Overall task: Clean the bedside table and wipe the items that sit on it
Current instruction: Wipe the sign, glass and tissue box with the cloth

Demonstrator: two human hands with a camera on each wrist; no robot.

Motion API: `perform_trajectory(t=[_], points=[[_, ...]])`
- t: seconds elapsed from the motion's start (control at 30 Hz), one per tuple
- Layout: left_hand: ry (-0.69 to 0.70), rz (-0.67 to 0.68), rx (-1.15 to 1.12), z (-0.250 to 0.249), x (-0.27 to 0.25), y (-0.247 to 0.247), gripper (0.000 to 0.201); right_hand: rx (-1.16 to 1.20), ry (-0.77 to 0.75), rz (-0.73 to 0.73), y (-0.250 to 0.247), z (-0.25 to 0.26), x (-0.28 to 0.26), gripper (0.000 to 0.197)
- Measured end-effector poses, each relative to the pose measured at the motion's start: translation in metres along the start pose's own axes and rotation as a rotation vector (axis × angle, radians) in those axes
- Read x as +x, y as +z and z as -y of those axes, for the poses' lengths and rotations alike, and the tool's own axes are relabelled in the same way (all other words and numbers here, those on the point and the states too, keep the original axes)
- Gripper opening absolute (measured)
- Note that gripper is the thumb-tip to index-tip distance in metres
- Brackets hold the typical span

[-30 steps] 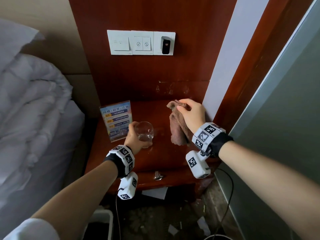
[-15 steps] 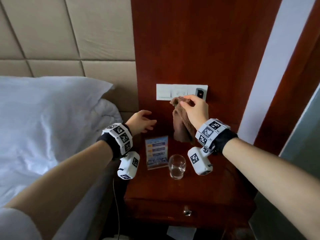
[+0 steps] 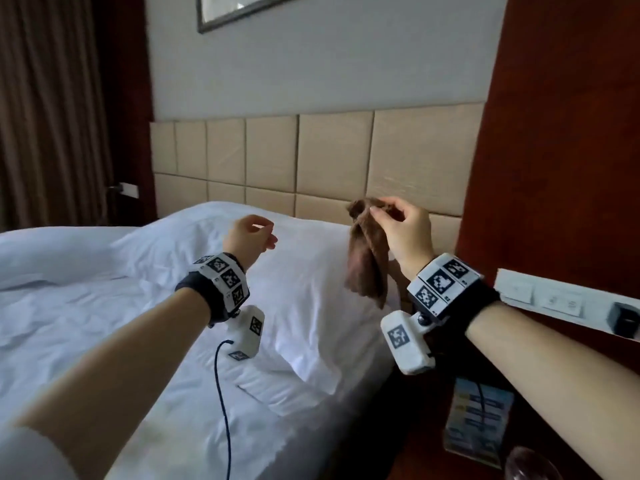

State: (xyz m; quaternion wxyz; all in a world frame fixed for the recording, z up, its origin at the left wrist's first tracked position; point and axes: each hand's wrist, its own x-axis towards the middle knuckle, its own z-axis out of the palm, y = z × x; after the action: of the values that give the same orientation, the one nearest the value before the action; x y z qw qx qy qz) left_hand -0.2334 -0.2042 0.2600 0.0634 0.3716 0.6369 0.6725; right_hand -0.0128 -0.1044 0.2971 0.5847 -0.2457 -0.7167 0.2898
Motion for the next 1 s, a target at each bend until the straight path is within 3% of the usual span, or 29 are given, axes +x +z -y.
perform_trajectory(t=[0.27,0.37,0.47,0.63,0.77,0.9,1.0], points=[[-0.205,-0.365,0.197,0.071,0.0,-0.168,0.024,0.221,-0.006,0.275,0.145,0.052,-0.025,0.019],[-0.312,-0.412,0.34,0.101,-0.017,-0.21,0.017,0.235,0.016,0.359,0.185,0.051,-0.042,0.018],[-0.491,-0.355,0.486,0.137,-0.035,-0.241,0.013,0.213,0.021,0.418,0.218,0.047,-0.059,0.019],[-0.755,-0.105,0.54,0.178,-0.072,-0.244,0.056,0.187,0.072,0.53,0.261,0.034,-0.092,0.021],[-0.891,0.045,0.578,0.211,-0.09,-0.233,0.072,0.177,0.114,0.603,0.276,0.017,-0.113,0.02],[-0.879,0.082,0.533,0.229,-0.106,-0.225,0.07,0.175,0.131,0.619,0.28,0.004,-0.122,0.017],[-0.797,0.044,0.724,0.228,-0.105,-0.229,0.066,0.17,0.138,0.609,0.28,-0.001,-0.122,0.015]])
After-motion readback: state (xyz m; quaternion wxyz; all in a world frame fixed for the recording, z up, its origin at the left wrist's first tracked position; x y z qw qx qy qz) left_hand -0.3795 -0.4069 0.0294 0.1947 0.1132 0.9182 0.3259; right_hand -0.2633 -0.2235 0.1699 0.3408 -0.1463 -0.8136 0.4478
